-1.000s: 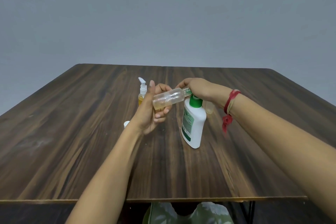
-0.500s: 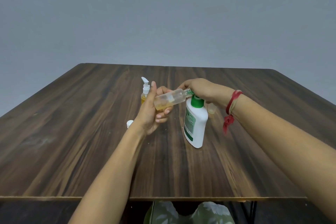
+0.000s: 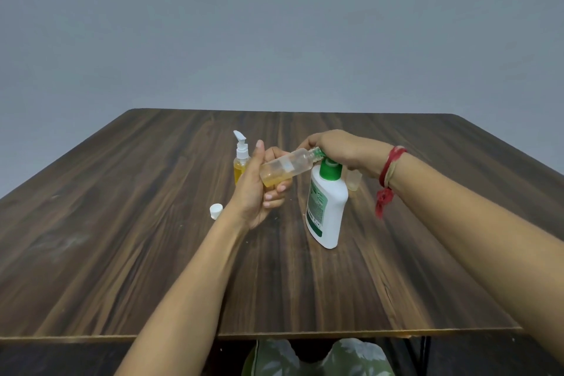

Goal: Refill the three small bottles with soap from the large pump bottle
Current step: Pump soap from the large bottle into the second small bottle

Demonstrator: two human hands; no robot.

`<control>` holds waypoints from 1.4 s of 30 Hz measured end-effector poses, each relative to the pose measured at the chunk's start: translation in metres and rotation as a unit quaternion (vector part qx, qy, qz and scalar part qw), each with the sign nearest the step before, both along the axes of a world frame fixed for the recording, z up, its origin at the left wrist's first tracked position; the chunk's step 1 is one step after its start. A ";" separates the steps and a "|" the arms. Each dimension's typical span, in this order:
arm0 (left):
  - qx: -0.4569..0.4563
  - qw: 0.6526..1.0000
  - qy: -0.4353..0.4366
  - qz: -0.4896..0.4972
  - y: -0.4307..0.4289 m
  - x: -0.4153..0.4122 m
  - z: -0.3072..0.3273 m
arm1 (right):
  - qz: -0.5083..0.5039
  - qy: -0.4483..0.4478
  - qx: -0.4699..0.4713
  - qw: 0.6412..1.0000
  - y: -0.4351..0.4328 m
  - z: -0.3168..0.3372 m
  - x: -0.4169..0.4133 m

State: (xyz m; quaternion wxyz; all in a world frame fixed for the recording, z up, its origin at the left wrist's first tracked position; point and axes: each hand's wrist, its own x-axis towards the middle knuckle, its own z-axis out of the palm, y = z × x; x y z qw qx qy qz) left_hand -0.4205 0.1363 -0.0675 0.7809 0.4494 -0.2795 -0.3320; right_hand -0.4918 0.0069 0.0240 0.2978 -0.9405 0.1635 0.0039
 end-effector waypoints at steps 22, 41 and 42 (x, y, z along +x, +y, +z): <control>-0.016 1.000 0.002 -0.002 0.000 -0.001 0.001 | 0.000 0.010 0.006 1.000 -0.002 0.003 0.003; -0.013 1.000 -0.019 0.017 -0.001 0.000 -0.001 | -0.006 0.004 0.022 1.000 0.000 -0.002 0.001; -0.016 1.000 -0.016 0.014 -0.001 -0.001 -0.001 | -0.004 0.008 0.015 1.000 0.000 0.000 0.001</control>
